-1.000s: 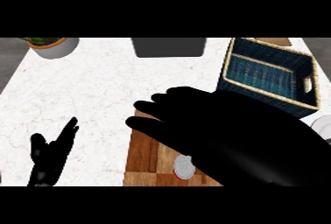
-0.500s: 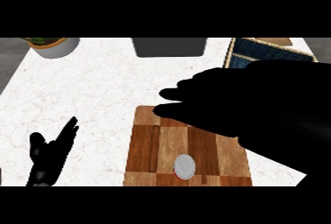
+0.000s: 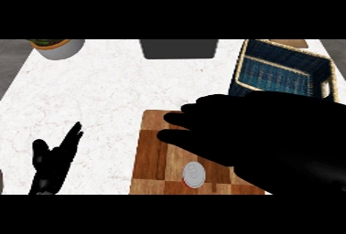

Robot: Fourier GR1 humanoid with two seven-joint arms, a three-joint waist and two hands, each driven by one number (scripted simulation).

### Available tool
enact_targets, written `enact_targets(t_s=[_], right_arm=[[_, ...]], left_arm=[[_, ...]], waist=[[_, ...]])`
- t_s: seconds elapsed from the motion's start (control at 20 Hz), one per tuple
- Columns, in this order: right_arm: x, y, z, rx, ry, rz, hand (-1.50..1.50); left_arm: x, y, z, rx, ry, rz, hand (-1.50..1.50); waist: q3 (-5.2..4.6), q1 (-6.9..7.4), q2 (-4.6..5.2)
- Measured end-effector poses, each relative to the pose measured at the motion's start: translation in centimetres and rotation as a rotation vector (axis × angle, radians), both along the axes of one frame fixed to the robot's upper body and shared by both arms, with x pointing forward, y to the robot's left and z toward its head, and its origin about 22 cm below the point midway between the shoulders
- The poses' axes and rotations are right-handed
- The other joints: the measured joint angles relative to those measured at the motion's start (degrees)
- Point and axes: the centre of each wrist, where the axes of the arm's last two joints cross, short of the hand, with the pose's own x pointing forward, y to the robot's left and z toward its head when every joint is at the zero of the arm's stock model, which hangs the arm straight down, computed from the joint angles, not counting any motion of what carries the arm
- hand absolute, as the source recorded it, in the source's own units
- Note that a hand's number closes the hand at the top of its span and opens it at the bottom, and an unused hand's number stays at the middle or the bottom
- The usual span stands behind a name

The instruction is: Pick the can from the cutting board and place it in the basket

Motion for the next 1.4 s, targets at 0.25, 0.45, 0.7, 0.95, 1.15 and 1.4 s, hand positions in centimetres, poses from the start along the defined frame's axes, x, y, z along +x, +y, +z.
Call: enact_targets(t_s=[0.25, 0.45, 0.7, 0.95, 1.15, 1.4], right_arm=[[-0.7, 0.9, -2.9, 0.009, 0.011, -0.003, -1.50], [-1.0, 2.0, -5.0, -0.002, 0.006, -0.016, -1.50], [-1.2, 2.2, -7.5, -0.056, -0.001, -0.029, -1.50], [-0.6, 2.5, -9.9, -0.076, 0.004, -0.052, -1.50], [-0.6, 2.3, -11.4, -0.071, 0.007, -0.055, -1.50], [-0.8, 3.2, -13.6, -0.067, 0.001, -0.054, -1.50]], left_arm=[[0.4, 0.3, 0.3, -0.011, 0.015, -0.004, 0.00], [0.2, 0.1, 0.0, -0.007, -0.004, -0.011, 0.00], [0.2, 0.2, 0.0, -0.005, 0.000, -0.009, 0.00], [0.2, -0.3, -0.1, 0.000, -0.010, -0.011, 0.00], [0.3, -0.2, -0.1, -0.004, -0.005, -0.006, 0.00], [0.3, -0.6, 0.2, -0.004, 0.003, -0.007, 0.00]], waist=[[0.06, 0.19, 0.14], [0.14, 0.39, 0.14], [0.20, 0.39, 0.16], [0.24, 0.57, 0.22], [0.24, 0.50, 0.22], [0.17, 0.59, 0.25]])
